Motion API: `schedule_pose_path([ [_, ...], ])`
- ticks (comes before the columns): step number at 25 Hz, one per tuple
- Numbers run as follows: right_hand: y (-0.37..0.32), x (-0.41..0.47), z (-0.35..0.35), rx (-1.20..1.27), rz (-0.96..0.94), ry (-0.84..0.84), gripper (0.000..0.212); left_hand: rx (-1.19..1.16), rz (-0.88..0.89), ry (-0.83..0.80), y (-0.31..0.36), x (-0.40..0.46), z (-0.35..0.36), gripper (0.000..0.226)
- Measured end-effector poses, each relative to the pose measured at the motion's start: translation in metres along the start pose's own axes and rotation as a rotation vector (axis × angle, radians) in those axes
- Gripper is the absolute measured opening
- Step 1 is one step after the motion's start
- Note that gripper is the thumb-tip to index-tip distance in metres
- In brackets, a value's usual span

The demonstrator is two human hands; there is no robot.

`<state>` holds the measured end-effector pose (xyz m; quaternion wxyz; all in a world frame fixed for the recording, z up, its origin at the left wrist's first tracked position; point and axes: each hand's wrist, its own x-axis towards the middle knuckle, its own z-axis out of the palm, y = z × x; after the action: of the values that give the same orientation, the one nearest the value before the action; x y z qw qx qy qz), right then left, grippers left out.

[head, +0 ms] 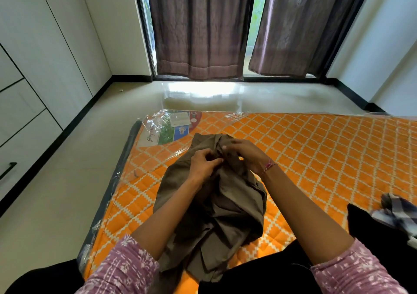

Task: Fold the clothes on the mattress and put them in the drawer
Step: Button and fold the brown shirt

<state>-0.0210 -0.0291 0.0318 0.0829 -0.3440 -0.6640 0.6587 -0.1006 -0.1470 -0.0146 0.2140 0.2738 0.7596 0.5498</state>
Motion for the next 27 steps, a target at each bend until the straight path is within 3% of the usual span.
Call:
schedule_pose_path([
  [4, 0.025, -0.014, -0.010, -0.420, 0.009, 0.039, 0.025, 0.202, 0.060, 0.071, 0.000, -0.012, 0.003, 0.027],
  [7, 0.020, -0.022, -0.003, -0.622, -0.174, 0.337, 0.020, 0.347, 0.185, 0.154, 0.012, -0.017, 0.002, 0.026],
  [9, 0.015, -0.026, 0.001, -0.564, -0.240, 0.487, 0.024, 0.477, 0.277, 0.221, 0.023, -0.019, -0.006, 0.017],
  [13, 0.023, -0.031, 0.019, -0.385, -0.232, 0.375, 0.027, 0.617, 0.381, 0.305, 0.027, -0.033, -0.003, 0.015],
  [16, 0.039, -0.037, 0.034, -0.313, -0.206, 0.452, 0.026, 0.416, 0.222, 0.283, 0.016, -0.041, 0.005, 0.018],
  [20, 0.049, -0.040, 0.036, -0.270, -0.200, 0.514, 0.031, -0.357, -0.319, 0.030, 0.015, -0.045, 0.001, 0.003],
  [22, 0.051, -0.042, 0.035, -0.271, -0.194, 0.524, 0.034, -0.595, -0.482, -0.013, 0.016, -0.045, -0.001, 0.016],
  [24, 0.051, -0.043, 0.034, -0.311, -0.196, 0.525, 0.034, -0.543, -0.485, -0.052, 0.016, -0.043, -0.003, 0.014],
  [27, 0.050, -0.048, 0.029, -0.443, -0.325, 0.532, 0.023, -0.355, -0.309, -0.035, 0.015, -0.043, -0.003, 0.014],
])
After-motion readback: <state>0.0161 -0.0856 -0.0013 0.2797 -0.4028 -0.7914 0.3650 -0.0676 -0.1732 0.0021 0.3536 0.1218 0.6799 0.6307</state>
